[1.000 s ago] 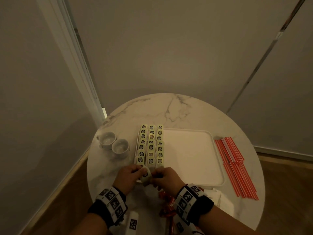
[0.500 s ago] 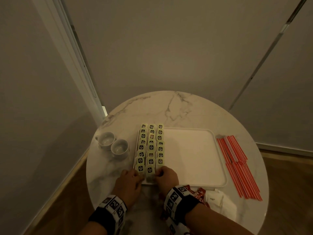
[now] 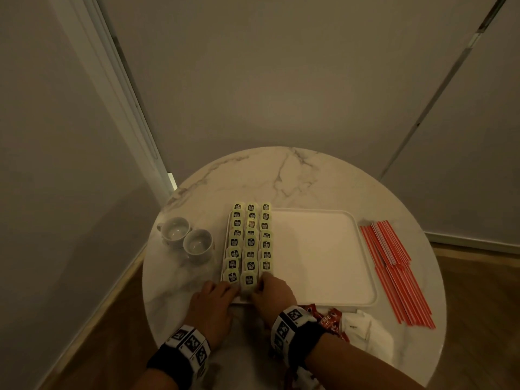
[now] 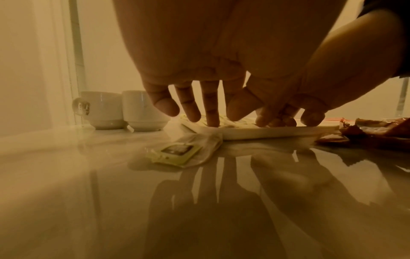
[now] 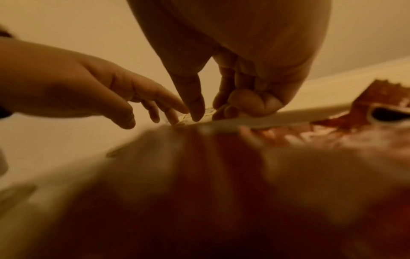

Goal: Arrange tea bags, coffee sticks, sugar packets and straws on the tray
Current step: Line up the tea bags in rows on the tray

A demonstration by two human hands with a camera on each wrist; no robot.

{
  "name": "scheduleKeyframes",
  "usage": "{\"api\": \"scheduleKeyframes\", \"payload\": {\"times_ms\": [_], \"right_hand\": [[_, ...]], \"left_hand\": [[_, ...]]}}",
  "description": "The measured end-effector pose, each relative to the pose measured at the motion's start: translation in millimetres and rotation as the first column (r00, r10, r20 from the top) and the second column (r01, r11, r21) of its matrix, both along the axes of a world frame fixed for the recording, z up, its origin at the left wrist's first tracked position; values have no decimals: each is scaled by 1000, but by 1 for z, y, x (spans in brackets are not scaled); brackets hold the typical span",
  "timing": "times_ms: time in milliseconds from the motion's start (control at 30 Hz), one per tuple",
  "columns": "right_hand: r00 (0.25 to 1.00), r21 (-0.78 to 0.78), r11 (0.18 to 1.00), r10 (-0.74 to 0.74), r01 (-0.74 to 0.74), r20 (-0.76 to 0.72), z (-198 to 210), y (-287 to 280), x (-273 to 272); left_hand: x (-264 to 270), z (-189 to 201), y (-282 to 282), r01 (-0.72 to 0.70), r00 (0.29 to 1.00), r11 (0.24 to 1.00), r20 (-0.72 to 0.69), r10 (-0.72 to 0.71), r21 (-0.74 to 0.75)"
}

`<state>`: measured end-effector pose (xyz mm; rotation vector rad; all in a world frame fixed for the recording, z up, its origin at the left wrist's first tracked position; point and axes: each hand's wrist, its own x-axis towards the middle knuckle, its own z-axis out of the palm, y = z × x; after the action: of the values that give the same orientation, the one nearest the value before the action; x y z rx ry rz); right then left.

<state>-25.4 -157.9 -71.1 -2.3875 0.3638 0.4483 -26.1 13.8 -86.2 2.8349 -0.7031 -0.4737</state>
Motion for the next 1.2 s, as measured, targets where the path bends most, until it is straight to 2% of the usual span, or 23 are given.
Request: {"api": "scheduleKeyframes", "payload": {"times_ms": [133, 233, 467, 733, 800, 867, 1000, 1100, 1200], "right_hand": [[975, -112, 971, 217, -210, 50, -1, 3, -2], [960, -163, 949, 278, -269, 31, 0, 2, 0], [951, -212, 929, 310, -305, -7, 0, 3, 4], [955, -194, 941, 292, -279, 46, 0, 3, 2], [958, -170, 949, 280, -266, 64, 0, 1, 2], [960, -144, 957, 267, -254, 81, 1, 0, 1], [968, -83, 976, 212, -203, 133, 6, -5, -2], [966, -31, 980, 201, -198, 165, 11, -6, -4], [946, 3, 963, 263, -268, 188, 14, -2, -6]], "left_hand": [[0, 0, -1, 13, 1000, 999, -12, -13, 52], [-1, 1, -1, 30, 999, 998, 11, -30, 54], [0, 5, -2, 61, 995, 995, 73, -67, 77], [-2, 9, 2, 21, 992, 997, 126, -30, 68], [0, 13, 7, -37, 990, 999, 133, 39, -14], [5, 18, 14, -153, 979, 982, 122, 166, -113], [14, 24, 48, -370, 929, 919, -29, 369, -137], [8, 20, 73, -397, 908, 918, -160, 388, -25], [-4, 14, 80, -399, 893, 917, -237, 383, -22]]}}
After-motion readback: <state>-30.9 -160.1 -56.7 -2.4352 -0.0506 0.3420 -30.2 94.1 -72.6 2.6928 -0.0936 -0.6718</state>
